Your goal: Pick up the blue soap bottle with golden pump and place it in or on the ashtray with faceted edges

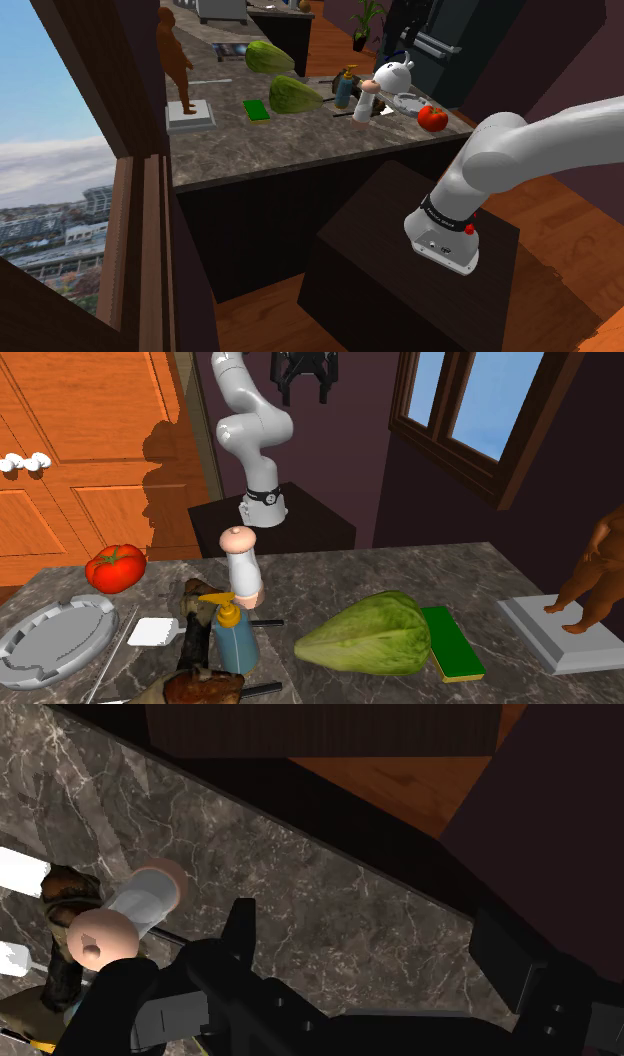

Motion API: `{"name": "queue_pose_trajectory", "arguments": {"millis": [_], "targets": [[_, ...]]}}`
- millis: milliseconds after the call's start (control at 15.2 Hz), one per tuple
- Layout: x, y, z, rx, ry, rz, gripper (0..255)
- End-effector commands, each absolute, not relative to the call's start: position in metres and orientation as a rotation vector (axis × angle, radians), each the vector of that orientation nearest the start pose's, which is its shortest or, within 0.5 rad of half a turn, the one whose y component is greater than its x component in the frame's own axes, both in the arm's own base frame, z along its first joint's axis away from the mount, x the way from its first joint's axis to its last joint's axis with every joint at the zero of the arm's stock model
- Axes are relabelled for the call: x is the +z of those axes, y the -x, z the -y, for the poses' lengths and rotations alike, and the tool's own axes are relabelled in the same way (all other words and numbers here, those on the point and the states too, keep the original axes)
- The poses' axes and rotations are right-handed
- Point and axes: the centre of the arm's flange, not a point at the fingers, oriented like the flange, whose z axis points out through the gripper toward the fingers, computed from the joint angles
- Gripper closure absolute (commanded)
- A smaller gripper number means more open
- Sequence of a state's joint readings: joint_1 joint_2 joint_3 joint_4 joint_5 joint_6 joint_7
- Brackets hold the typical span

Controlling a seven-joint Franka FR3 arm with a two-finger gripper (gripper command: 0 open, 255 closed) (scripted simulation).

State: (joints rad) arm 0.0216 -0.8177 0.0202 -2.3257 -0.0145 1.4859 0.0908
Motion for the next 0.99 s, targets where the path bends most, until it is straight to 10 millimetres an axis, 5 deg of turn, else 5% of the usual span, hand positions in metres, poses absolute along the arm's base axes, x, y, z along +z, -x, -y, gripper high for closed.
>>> {"name": "queue_pose_trajectory", "arguments": {"millis": [0,924], "targets": [[0.607,-0.289,-0.013,0.032,3.171,-0.09,0],[0.509,-0.355,0.124,-0.203,3.115,-0.128,0]]}}
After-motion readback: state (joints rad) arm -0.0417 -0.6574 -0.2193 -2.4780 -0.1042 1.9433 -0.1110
